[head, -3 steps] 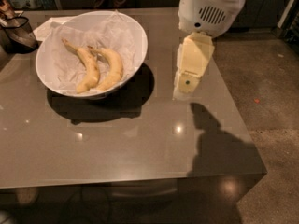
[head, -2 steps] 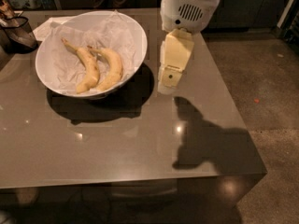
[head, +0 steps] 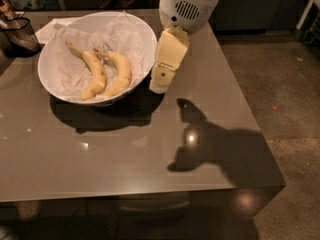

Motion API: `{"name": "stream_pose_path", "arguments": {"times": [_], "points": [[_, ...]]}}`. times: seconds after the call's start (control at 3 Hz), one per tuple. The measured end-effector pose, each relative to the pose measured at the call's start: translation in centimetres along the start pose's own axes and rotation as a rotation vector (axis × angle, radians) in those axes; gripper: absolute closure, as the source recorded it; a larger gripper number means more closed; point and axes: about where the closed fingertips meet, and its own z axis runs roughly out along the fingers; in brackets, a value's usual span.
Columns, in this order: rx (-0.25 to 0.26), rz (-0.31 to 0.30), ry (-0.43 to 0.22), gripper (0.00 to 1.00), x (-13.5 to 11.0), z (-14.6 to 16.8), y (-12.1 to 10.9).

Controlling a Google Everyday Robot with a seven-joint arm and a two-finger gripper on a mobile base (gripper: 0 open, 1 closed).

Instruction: Pick banana from white bowl

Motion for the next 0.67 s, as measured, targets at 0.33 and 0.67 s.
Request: {"name": "stream_pose_path", "arguments": {"times": [0.33, 0.67], "points": [[-0.06, 0.085, -0.022, 0.0, -4.35, 2.36, -3.43], [-0.044, 0.082, -0.043, 0.0, -5.01, 2.34, -3.82]]}}
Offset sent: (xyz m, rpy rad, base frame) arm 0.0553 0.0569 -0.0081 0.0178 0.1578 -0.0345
